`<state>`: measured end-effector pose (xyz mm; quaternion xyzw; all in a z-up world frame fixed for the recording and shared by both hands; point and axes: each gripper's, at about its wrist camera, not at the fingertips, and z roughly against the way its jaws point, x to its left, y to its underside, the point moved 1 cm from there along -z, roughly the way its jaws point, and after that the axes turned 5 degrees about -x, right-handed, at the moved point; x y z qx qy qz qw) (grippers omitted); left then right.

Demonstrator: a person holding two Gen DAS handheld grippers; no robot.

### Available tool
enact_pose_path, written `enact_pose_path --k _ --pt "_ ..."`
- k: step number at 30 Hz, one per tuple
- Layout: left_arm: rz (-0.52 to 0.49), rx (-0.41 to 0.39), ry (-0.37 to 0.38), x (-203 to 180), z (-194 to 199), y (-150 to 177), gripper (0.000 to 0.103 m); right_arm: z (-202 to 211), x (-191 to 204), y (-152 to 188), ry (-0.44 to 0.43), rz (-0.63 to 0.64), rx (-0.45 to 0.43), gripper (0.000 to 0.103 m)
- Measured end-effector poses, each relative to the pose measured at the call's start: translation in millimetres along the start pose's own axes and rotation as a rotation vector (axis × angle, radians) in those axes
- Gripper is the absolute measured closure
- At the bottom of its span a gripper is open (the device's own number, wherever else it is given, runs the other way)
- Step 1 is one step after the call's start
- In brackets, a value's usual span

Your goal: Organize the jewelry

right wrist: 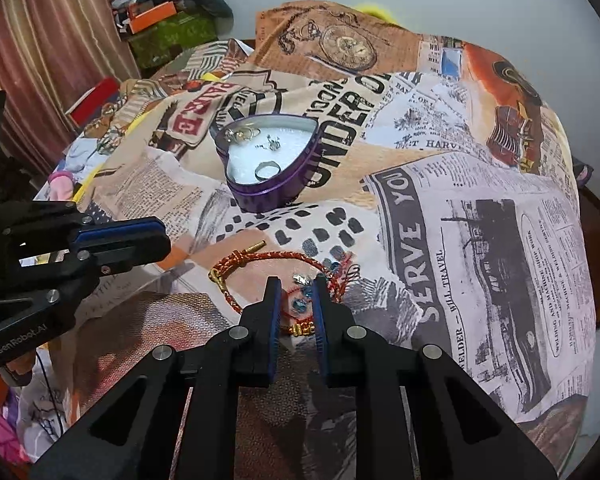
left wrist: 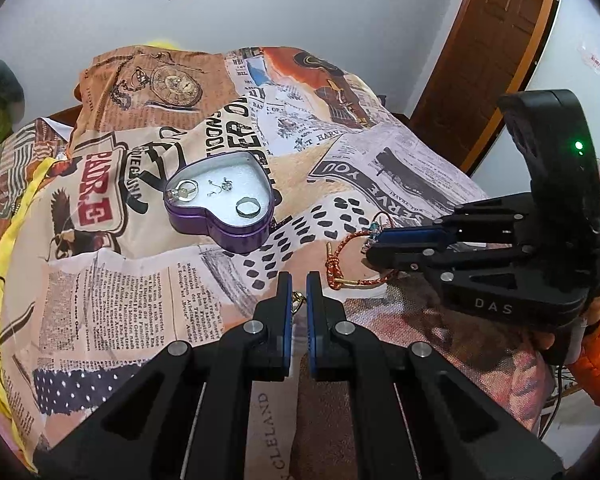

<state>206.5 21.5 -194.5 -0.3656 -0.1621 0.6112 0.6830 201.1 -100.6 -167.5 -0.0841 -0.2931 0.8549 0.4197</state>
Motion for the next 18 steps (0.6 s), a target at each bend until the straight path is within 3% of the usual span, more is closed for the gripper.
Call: enact_pose_path --k 10,12,18 --pt "-0.003 0.002 0.007 -1 -4 3 0.098 -7 7 -6 0.037 0.053 0.007 0.089" --pt "0.001 0.003 0.007 0 -4 2 0.098 -8 9 -5 0.049 0.069 0.004 0.095" --pt "0.0 -0.008 -0.001 0 -1 -1 0.098 0 7 -5 0.063 0.06 -0.026 0.099"
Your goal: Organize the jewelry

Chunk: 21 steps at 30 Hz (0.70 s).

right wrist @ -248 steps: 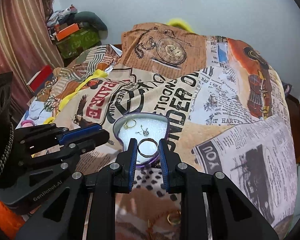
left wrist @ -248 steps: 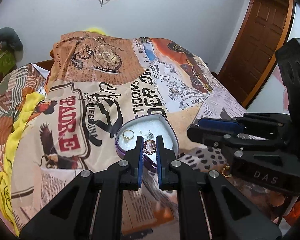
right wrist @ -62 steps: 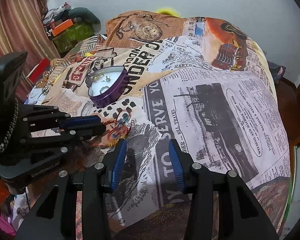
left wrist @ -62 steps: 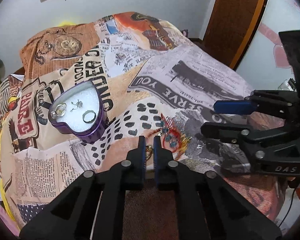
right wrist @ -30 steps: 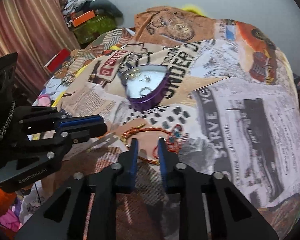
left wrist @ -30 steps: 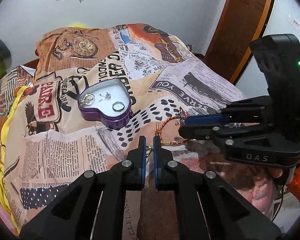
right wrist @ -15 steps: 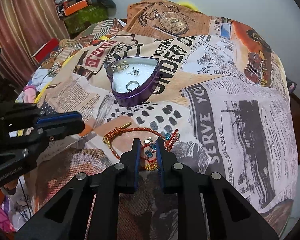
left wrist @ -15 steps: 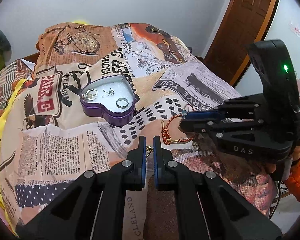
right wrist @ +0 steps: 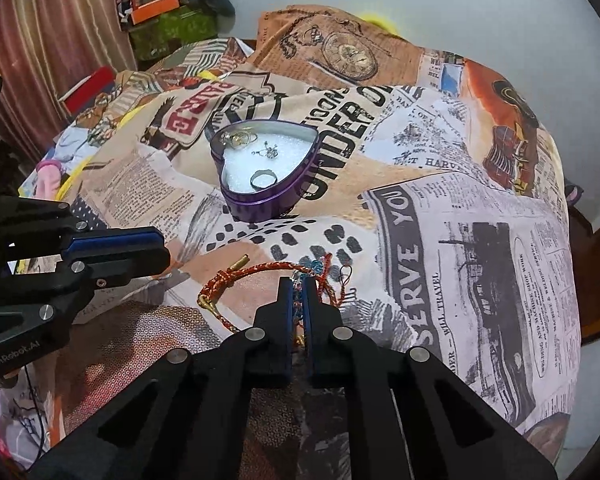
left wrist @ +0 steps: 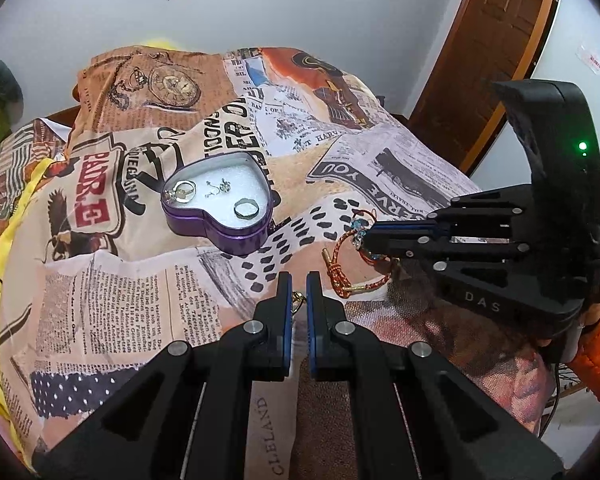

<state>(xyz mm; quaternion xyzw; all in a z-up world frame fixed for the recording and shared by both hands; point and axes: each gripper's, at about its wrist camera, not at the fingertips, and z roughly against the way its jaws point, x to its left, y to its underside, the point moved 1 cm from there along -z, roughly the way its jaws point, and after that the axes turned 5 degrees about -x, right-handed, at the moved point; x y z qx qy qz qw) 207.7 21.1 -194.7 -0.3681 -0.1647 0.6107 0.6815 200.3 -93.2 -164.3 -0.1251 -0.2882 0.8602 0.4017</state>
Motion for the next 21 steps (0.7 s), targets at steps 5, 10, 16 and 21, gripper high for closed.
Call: enact_pose_path --k 5,10,16,21 --pt "0.0 -0.019 -0.007 0 6 -4 0.098 13 -4 -2 -0.004 -0.023 -0.038 0.099" --pt "0.005 -0.025 -0.005 1 9 -5 0.098 19 -1 -4 -0.105 -0.043 -0.026 0.099" --pt "0.01 -0.02 -0.001 3 8 -3 0.098 2 14 -3 -0.04 0.035 0.022 0.097" --pt "0.019 -0.02 0.0 8 7 -2 0.098 1 12 -11 -0.03 0.053 0.002 0.095"
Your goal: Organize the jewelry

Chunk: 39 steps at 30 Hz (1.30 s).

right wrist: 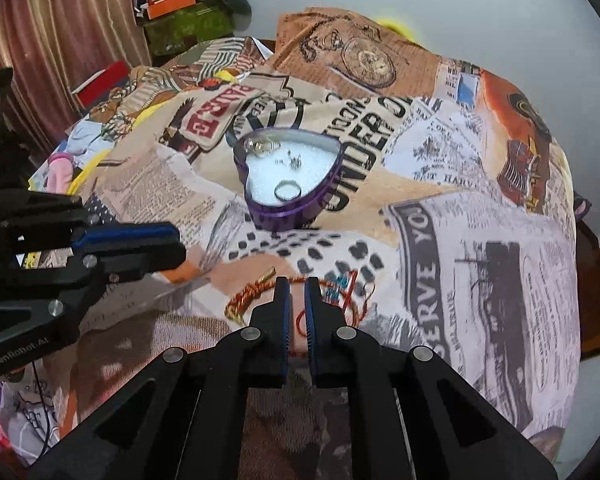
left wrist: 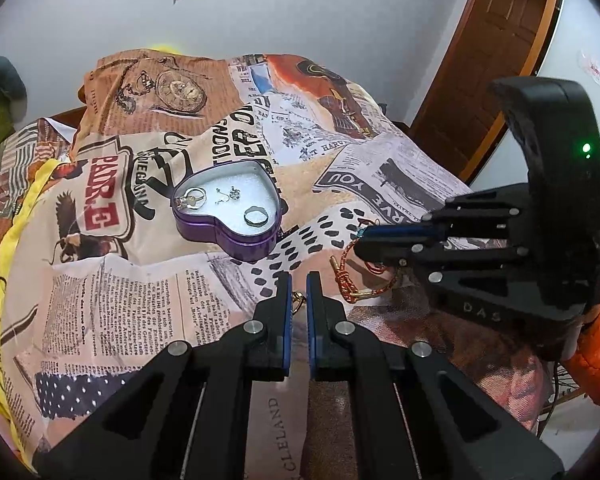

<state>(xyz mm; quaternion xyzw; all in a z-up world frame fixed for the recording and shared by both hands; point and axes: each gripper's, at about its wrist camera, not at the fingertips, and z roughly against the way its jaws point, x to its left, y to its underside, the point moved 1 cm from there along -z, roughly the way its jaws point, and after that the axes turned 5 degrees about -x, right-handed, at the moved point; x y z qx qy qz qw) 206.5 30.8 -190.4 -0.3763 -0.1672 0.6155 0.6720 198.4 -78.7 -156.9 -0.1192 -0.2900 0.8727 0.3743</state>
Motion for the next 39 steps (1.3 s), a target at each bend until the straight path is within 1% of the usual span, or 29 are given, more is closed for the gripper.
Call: enact_pose_path --k 1,3,4,5,8,11,15,17,20,22,26,28,31,35,39 --pt "0.002 0.0 0.001 1 0 0 0.098 1 0 -1 0.006 0.006 -0.009 0.093" --pt "0.005 0.001 0.002 3 -2 0 0.098 2 -1 -2 0.009 0.011 -0.016 0.075" --pt "0.006 0.001 0.002 3 -2 0 0.098 2 -2 -2 0.004 0.012 -0.013 0.072" --pt "0.007 0.003 0.002 4 -3 0 0.098 0 -2 -1 -0.001 0.012 -0.005 0.071" --pt "0.009 0.01 0.003 5 -7 1 0.098 -7 -2 4 -0.017 0.014 0.028 0.071" --pt "0.012 0.014 0.006 5 -9 2 0.098 -8 -4 6 -0.032 0.005 0.028 0.072" --pt "0.011 0.015 0.008 4 -10 3 0.098 -7 -9 5 -0.031 -0.013 0.02 0.08" --pt "0.01 0.015 0.009 4 -9 2 0.098 -3 -9 4 -0.009 -0.013 -0.003 0.082" --pt "0.009 0.015 0.008 4 -9 2 0.098 9 -8 0 -0.019 -0.004 -0.061 0.082" --pt "0.009 0.018 0.005 5 -10 2 0.098 12 -3 -1 -0.034 0.02 -0.074 0.082" --pt "0.015 0.016 0.005 6 -10 2 0.098 -5 5 -2 -0.012 0.075 -0.015 0.082" --pt "0.013 0.015 0.005 6 -10 2 0.098 -12 1 -2 -0.01 0.063 0.013 0.082" --pt "0.012 0.016 0.005 6 -10 2 0.098 -12 -4 0 -0.015 0.046 0.018 0.082" --pt "0.011 0.016 0.005 6 -10 1 0.098 -13 0 4 -0.004 0.067 0.03 0.094" --pt "0.01 0.011 0.006 3 -8 -1 0.098 -13 3 6 0.02 0.08 0.037 0.094"
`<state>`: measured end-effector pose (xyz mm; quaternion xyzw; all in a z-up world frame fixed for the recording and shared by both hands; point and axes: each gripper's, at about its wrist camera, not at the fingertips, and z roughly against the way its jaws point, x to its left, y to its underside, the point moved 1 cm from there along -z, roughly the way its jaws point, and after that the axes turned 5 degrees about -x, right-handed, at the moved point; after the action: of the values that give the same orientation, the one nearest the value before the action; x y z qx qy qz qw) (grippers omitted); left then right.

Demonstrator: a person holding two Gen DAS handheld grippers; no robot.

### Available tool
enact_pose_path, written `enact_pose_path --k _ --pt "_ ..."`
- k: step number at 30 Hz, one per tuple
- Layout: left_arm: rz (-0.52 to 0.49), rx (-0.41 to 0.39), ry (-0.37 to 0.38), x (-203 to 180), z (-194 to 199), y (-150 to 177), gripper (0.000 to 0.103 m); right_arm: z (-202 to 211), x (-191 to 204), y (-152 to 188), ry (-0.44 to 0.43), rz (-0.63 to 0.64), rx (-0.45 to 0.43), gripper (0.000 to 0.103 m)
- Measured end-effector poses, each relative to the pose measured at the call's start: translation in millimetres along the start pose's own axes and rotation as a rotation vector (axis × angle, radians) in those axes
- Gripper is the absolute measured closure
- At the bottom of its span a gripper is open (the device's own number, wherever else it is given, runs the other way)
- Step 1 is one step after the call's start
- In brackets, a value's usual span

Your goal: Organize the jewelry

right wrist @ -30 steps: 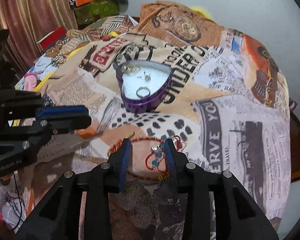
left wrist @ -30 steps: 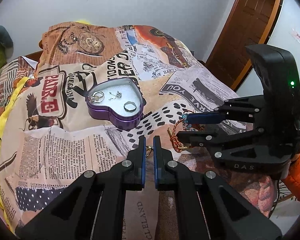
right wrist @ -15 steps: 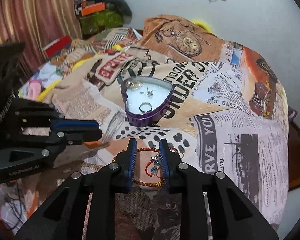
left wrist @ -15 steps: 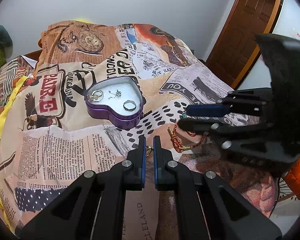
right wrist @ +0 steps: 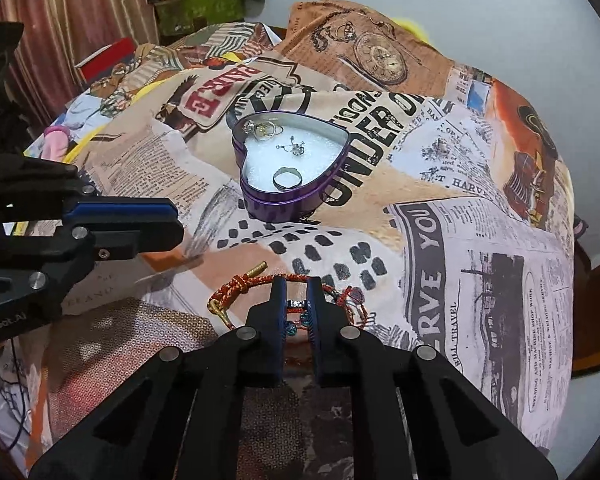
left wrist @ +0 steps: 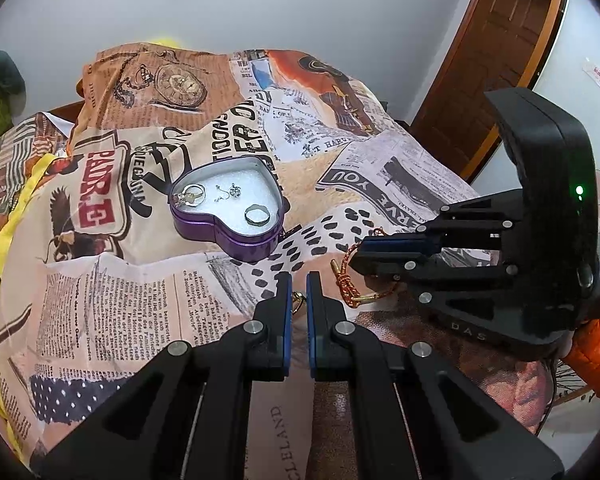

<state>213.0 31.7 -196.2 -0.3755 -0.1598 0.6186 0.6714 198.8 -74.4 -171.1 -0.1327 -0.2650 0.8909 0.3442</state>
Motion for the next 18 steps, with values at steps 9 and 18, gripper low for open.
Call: enact_pose_path --k 9,18 --pt "-0.018 -0.026 -0.013 -4 11 -10 0.098 32 -26 -5 -0.024 -0.135 -0.083 0.094" --pt "-0.012 -0.056 -0.052 10 9 -32 0.098 51 -33 -36 -0.026 -0.162 -0.175 0.094"
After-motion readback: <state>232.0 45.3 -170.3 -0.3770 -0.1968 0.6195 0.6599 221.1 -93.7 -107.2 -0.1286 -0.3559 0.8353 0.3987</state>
